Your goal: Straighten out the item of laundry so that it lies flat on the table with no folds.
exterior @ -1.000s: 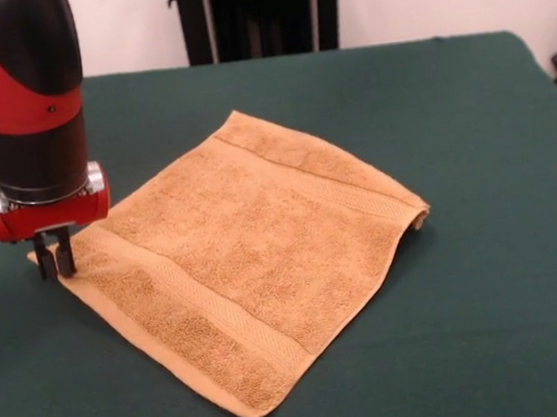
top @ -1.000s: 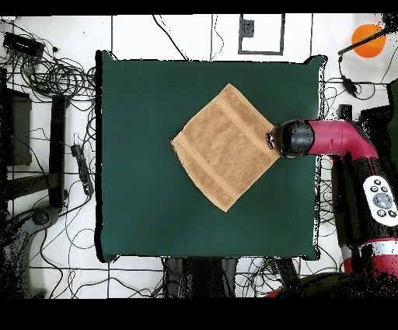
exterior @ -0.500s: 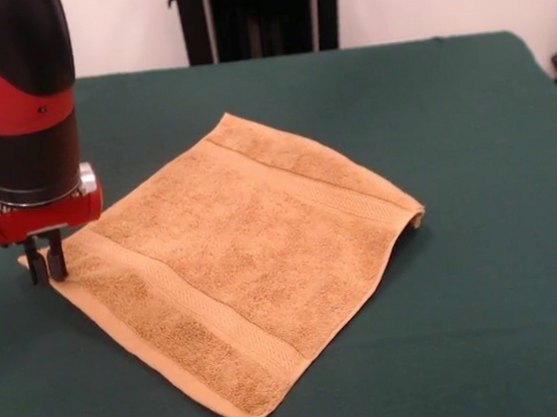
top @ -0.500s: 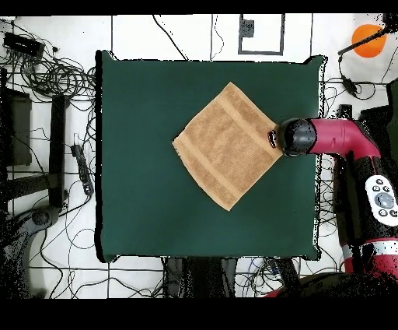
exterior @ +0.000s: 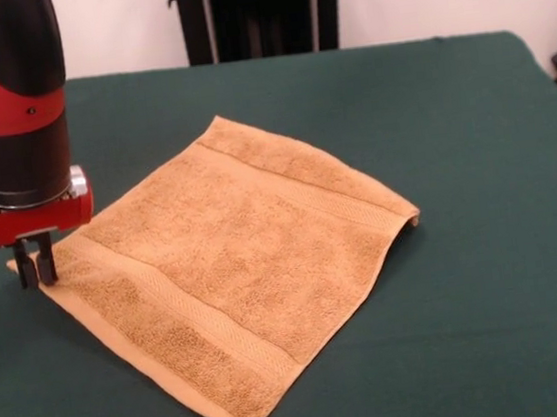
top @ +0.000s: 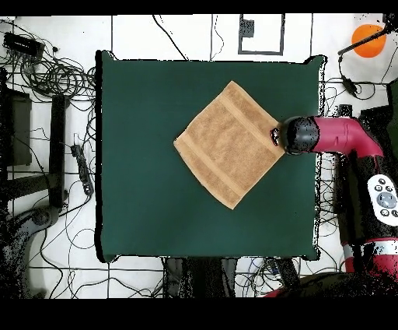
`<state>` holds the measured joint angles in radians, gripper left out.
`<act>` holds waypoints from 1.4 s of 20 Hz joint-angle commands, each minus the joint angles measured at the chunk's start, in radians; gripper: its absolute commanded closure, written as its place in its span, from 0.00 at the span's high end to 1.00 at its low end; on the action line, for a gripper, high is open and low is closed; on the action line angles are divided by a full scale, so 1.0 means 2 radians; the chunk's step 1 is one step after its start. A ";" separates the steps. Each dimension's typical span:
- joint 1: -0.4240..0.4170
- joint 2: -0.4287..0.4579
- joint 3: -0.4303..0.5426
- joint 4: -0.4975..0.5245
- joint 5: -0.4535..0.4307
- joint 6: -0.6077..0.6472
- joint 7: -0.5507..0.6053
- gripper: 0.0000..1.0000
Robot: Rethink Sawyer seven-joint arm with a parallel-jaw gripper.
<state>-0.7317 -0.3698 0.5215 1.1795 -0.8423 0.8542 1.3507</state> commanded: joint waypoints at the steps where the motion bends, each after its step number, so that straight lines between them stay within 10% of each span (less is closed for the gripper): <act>1: 0.017 0.005 0.032 -0.011 0.000 0.035 -0.161 0.00; 28: 0.017 0.012 0.034 -0.029 0.000 0.039 -0.178 0.00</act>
<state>-0.7316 -0.3551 0.5217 1.1455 -0.8431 0.8544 1.3331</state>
